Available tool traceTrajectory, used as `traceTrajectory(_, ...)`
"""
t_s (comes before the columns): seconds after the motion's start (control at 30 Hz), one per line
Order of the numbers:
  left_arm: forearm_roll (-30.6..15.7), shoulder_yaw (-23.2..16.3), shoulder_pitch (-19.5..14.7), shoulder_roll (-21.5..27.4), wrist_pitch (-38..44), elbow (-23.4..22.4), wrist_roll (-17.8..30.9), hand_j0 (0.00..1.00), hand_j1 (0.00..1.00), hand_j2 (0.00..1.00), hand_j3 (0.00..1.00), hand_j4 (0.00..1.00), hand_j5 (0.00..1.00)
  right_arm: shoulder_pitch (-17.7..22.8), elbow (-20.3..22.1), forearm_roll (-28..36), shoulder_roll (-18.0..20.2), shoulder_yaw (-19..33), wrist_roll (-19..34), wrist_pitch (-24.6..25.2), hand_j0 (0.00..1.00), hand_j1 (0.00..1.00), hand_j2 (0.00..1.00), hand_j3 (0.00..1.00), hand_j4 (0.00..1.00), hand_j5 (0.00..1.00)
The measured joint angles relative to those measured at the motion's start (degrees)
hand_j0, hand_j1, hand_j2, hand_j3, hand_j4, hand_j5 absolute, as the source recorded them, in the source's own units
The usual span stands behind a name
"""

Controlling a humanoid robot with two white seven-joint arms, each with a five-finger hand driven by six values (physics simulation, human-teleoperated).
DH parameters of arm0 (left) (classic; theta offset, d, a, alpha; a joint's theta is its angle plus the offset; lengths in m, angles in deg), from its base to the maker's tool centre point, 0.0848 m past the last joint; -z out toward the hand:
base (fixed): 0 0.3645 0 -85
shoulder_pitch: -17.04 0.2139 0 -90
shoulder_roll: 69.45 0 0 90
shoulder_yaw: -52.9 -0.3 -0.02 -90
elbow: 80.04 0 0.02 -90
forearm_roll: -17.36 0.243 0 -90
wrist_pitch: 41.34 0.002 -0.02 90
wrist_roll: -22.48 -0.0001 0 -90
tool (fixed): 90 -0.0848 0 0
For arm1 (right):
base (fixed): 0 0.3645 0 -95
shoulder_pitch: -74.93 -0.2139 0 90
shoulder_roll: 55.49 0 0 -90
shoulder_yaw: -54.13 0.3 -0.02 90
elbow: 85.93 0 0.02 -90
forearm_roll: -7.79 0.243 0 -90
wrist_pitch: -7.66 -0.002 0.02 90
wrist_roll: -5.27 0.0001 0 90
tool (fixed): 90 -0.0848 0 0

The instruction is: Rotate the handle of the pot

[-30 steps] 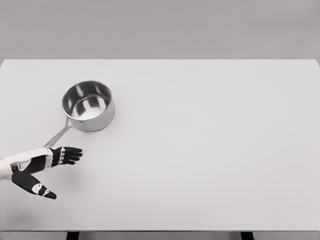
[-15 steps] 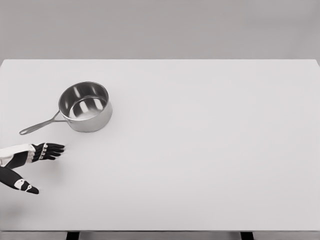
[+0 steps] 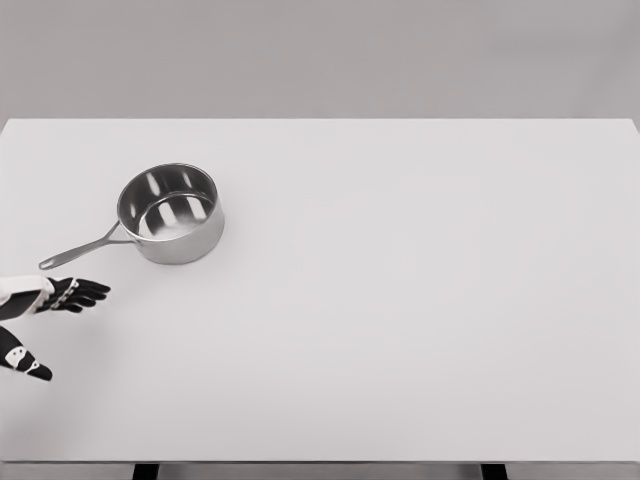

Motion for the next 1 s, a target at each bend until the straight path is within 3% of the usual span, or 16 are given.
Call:
traceTrajectory(0.17,0.2,2.6,-0.2,-0.2,8.2,1.7,0.0,1.00,1.00,1.00,1.00,1.00,1.00,0.0,0.0,0.0,0.0,0.0,0.0,0.0,1.00,1.00,1.00,1.00,1.00,1.00)
traceTrajectory(0.37,1.1,3.3,-1.5,-1.3,12.4,2.0,0.0,1.00,1.00,1.00,1.00,1.00,1.00,0.0,0.0,0.0,0.0,0.0,0.0,0.0,1.00,1.00,1.00,1.00,1.00,1.00)
traceTrajectory(0.7,3.9,3.5,-4.1,-5.8,13.7,-1.1,0.0,1.00,1.00,1.00,1.00,1.00,1.00,0.0,0.0,0.0,0.0,0.0,0.0,0.0,1.00,1.00,1.00,1.00,1.00,1.00)
traceTrajectory(1.0,4.8,3.5,-5.8,-6.7,13.7,-4.6,0.0,1.00,1.00,1.00,1.00,1.00,1.00,0.0,0.0,0.0,0.0,0.0,0.0,0.0,1.00,1.00,1.00,1.00,1.00,1.00)
